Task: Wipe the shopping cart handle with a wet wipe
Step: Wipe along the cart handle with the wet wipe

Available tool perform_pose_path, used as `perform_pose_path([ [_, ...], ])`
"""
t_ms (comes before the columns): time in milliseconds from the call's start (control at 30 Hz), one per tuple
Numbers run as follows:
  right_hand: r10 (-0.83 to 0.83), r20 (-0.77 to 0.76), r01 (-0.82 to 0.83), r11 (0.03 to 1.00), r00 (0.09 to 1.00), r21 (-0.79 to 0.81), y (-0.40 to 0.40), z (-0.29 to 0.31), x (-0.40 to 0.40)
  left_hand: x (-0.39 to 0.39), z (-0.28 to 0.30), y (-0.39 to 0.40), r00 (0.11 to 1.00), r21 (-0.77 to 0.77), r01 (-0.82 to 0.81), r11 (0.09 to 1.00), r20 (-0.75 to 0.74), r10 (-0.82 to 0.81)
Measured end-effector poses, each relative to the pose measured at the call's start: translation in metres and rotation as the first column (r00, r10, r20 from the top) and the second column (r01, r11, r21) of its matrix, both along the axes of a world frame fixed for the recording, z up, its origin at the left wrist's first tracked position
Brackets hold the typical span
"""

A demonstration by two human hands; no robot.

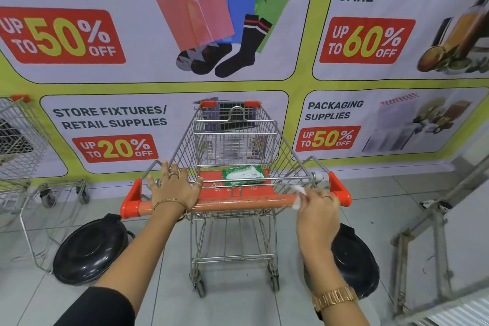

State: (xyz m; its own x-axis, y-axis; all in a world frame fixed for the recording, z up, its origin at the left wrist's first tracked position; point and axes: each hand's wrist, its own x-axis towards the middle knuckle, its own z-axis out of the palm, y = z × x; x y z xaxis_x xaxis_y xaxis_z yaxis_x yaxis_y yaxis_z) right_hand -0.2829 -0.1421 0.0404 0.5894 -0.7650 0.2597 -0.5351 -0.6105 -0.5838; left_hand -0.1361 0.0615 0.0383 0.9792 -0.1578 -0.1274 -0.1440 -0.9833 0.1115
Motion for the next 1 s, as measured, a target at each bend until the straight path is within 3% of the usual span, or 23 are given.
perform_pose_path([
  [100,-0.023,-0.065,0.025,0.999,0.998,0.029,0.002,0.004,0.001,0.0,0.0,-0.002,1.0,0.013,-0.004,1.0,0.0,0.004],
  [267,0.168,-0.081,-0.168,0.986,0.982,0.014,0.028,0.005,0.011,0.001,0.0,0.0,1.0,0.023,0.014,1.0,0.01,-0.014],
  [433,-0.031,-0.11,0.039,0.997,0.993,0.071,-0.012,0.014,0.004,0.0,0.001,-0.003,0.999,0.011,0.037,0.999,0.005,-0.037],
  [633,0.216,-0.103,-0.216,0.976,0.971,0.011,0.035,0.009,0.017,0.0,0.0,-0.003,0.998,-0.004,0.062,0.998,0.018,-0.062],
  [833,-0.042,-0.107,0.052,0.994,0.993,0.094,-0.015,0.015,0.007,-0.004,0.003,-0.006,0.996,-0.009,0.089,0.996,0.029,-0.089],
  [1000,0.169,-0.112,-0.157,0.982,0.979,0.108,0.019,0.013,0.013,-0.005,0.004,-0.002,0.995,-0.009,0.096,0.995,0.037,-0.096],
])
